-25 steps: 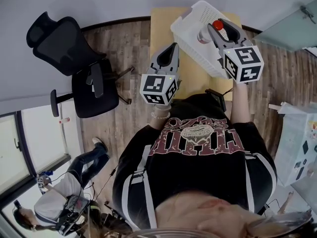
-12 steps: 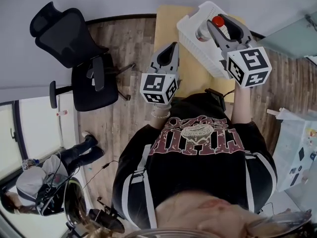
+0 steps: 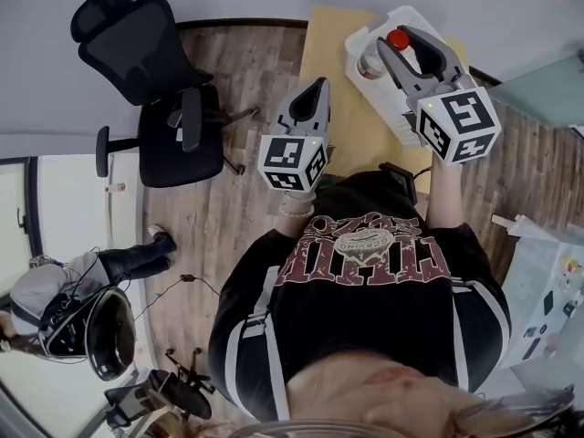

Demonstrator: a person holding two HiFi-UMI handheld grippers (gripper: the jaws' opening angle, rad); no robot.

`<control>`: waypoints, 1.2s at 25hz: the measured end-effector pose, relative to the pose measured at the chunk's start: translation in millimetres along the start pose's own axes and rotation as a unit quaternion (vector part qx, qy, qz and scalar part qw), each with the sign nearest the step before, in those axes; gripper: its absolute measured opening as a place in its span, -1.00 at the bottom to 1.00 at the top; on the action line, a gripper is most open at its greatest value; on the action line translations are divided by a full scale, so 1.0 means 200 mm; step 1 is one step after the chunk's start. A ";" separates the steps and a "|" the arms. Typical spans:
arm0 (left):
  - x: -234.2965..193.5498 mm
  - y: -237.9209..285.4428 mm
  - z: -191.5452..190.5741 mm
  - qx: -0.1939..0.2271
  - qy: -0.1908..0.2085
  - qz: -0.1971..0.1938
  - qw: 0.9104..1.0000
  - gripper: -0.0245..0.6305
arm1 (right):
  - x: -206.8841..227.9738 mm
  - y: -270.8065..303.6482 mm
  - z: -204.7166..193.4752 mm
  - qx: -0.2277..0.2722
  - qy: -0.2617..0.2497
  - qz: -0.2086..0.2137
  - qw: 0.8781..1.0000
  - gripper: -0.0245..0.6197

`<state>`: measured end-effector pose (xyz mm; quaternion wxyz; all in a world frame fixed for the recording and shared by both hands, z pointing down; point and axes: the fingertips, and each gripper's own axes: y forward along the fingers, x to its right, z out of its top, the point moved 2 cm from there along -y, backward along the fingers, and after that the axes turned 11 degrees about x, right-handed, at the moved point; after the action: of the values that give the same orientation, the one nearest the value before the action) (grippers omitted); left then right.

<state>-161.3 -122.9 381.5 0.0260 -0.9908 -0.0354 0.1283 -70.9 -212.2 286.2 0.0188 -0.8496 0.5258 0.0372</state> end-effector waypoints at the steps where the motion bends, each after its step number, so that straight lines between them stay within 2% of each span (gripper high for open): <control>1: -0.01 -0.01 0.00 0.001 0.001 0.004 1.000 -0.78 | -0.01 0.01 0.00 0.000 0.002 0.005 1.000 -0.44; 17: -0.12 -0.10 -0.01 -0.005 0.004 0.039 0.999 -0.78 | -0.19 0.16 -0.21 -0.028 0.029 0.068 0.997 -0.44; 30: -0.17 -0.15 -0.06 -0.016 0.009 0.041 0.999 -0.78 | -0.32 0.21 -0.43 -0.044 0.044 0.086 0.994 -0.44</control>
<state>-193.3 -95.9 403.8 0.0055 -0.9927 0.0040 0.1202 -132.8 -180.4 376.9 -0.0454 -0.8020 0.5951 0.0241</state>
